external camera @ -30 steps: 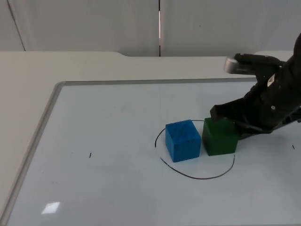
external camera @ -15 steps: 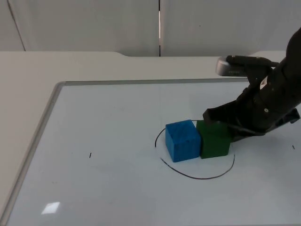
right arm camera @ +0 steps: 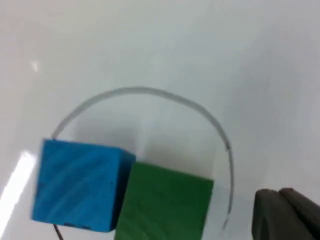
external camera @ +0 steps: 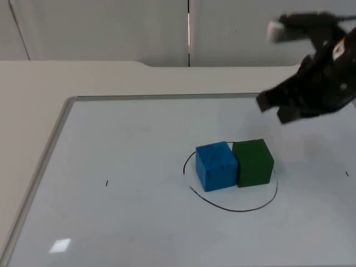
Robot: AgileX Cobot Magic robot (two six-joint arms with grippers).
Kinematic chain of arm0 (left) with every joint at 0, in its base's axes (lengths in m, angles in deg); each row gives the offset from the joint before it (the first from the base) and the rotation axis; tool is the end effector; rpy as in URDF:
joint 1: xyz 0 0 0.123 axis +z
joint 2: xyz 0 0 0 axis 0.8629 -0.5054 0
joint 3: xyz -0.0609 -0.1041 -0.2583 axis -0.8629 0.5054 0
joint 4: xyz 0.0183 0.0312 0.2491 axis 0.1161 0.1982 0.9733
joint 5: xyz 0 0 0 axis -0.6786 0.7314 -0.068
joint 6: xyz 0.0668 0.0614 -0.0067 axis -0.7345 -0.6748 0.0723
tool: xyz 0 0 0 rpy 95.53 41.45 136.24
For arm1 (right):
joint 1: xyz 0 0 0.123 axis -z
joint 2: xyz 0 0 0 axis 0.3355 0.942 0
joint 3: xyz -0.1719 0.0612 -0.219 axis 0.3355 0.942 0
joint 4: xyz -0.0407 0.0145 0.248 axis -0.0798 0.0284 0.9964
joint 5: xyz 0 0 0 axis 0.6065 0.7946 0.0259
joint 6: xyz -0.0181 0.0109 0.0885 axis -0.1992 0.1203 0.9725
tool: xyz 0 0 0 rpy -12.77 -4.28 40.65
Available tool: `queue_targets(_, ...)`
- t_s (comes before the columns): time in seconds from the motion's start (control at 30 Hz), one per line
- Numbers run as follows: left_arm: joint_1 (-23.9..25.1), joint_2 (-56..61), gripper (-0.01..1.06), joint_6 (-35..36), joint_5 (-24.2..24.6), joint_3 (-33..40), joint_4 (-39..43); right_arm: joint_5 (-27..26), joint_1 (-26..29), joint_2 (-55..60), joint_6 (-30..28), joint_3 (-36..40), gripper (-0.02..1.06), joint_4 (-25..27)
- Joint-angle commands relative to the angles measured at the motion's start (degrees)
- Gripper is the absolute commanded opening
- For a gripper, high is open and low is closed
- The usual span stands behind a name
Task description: Push the two cubes into the marked area.
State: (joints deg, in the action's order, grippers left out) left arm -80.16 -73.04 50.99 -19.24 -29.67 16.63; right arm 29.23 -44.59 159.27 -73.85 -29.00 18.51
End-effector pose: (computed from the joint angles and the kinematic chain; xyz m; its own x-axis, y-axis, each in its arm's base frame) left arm -0.0053 0.0010 0.2752 -0.4453 0.1864 -0.8758 0.3662 0.9305 0.0118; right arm 0.3273 0.1529 0.1897 -0.7815 -0.2776 -0.5588 -0.3643 0.9301 0.0475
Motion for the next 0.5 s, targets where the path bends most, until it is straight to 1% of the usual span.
queue_targets(0.0,0.04,0.28,0.0,0.35,-0.6,0.29,0.14,1.43,-0.23,-4.88,-0.41,-0.29,0.0,-2.18)
queue_targets(0.1,0.04,0.28,0.0,0.35,-0.6,0.29,0.14,2.22,-0.23,-11.71,-0.41,-0.29,0.0,-2.29)
queue_targets(0.17,0.04,0.28,0.0,0.35,-0.6,0.29,0.14,2.26,-0.23,-12.9,-0.41,-0.29,0.0,-2.29)
queue_targets(0.2,0.04,0.28,0.0,0.35,-0.6,0.29,0.14,2.39,-0.23,-16.41,-0.54,-0.29,0.0,-2.29)
queue_targets(0.27,0.04,0.28,0.0,0.35,-0.6,0.29,0.14,2.39,-0.23,-20.39,-1.79,-0.29,0.0,-2.29)
queue_targets(0.3,0.04,0.28,0.0,0.35,-0.6,0.29,0.14,2.39,-0.23,-20.39,-1.79,-0.29,0.0,-2.29)
queue_targets(0.43,0.04,0.28,0.0,0.35,-0.6,0.29,0.27,2.21,-0.34,-27.46,-3.51,0.46,0.0,-2.29)
queue_targets(0.47,0.04,0.28,0.0,0.35,-0.6,0.29,0.27,2.21,-0.34,-27.46,-3.51,0.46,0.0,-2.29)
